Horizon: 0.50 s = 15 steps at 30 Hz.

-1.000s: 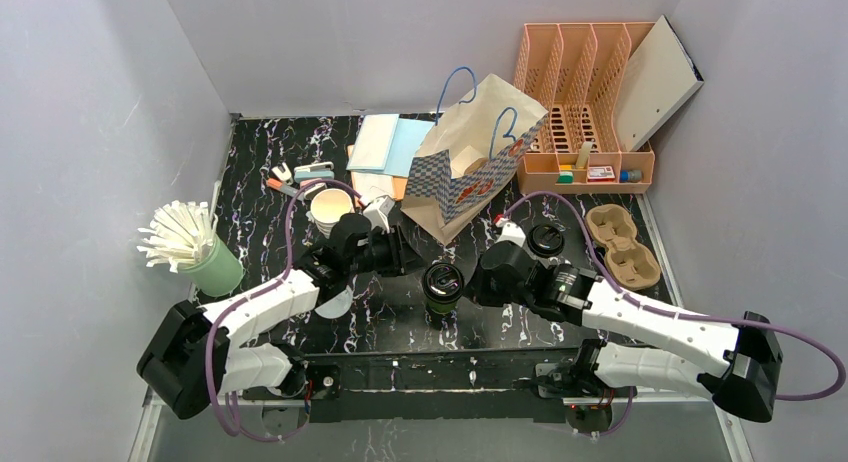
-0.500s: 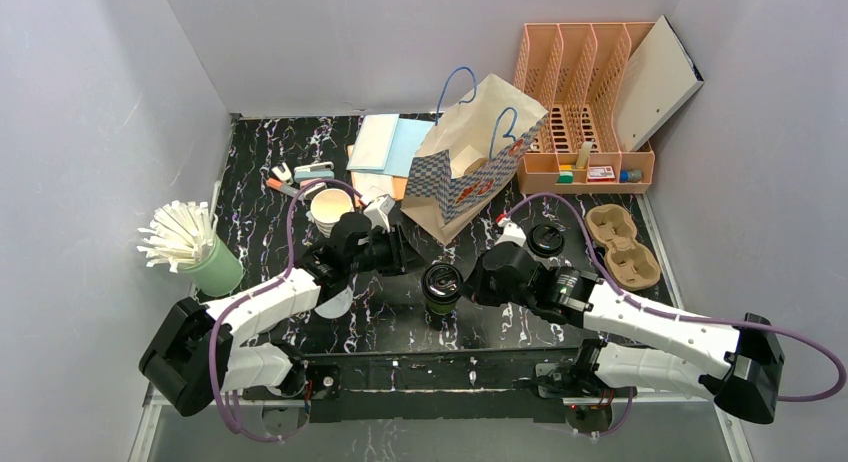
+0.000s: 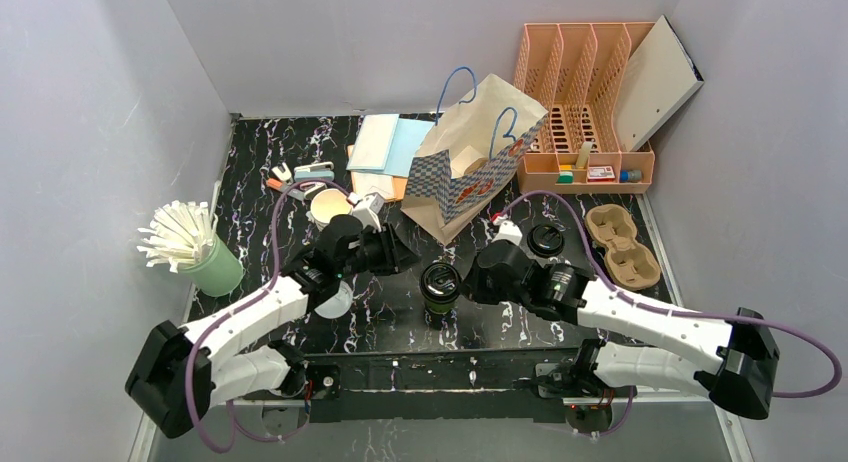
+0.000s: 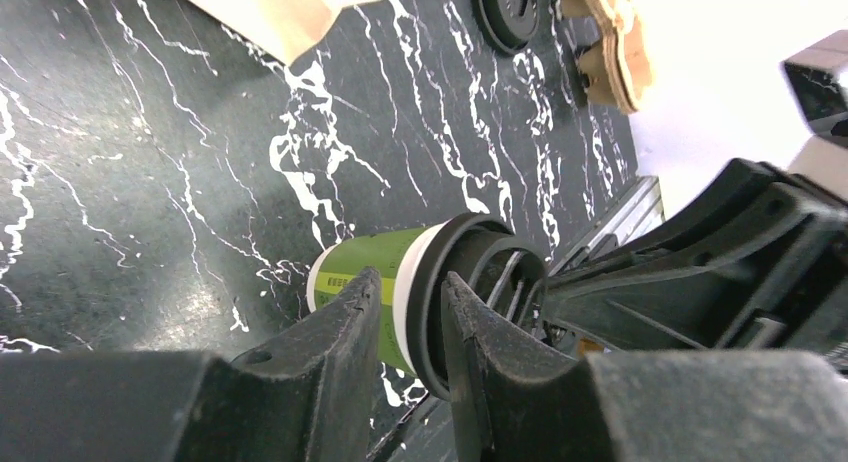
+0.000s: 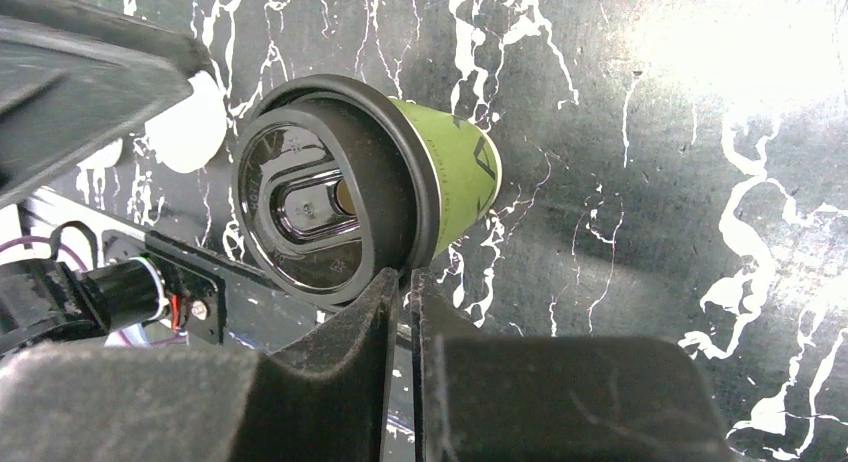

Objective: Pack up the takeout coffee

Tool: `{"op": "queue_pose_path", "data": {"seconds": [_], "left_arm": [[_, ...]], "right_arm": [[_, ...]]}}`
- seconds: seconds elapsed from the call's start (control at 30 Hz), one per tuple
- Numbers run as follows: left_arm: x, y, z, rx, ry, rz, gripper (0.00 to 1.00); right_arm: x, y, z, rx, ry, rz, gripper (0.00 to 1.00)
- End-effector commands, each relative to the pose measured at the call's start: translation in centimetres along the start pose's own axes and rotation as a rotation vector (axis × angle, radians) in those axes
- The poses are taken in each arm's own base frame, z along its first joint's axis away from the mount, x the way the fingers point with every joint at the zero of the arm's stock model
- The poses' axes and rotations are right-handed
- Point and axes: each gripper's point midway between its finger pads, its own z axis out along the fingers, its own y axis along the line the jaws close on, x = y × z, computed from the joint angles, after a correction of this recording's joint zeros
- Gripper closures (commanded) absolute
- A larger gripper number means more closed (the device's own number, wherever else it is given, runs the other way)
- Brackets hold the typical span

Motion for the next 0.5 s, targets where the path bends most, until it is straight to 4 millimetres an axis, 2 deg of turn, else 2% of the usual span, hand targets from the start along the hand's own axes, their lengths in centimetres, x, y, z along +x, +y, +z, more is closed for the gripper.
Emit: {"op": "queue_pose_path", "data": {"seconds": [0.0, 0.13, 0.23, 0.47], "left_arm": [[-2.0, -0.4, -1.6, -0.024, -0.093, 0.027, 0.72], [-1.3, 0.0, -1.8, -0.031, -0.076, 0.025, 0.72], [-1.6, 0.8, -2.3, -0.071, -0.114, 0.026, 0.71], [-2.4, 1.6, -3.5, -0.123, -0.167, 0.050, 0.68]], "right_arm": [[-2.1, 2.1, 0.0, -0.036, -0.048, -0.030, 0.81], [-3.5, 3.0, 0.8, -0.060, -0.054, -0.067, 0.81], [-4.9, 3.5, 1.7, -0.090, -0.047, -0.094, 0.80], [-7.3, 3.1, 3.7, -0.142, -0.013, -0.120, 0.74]]}}
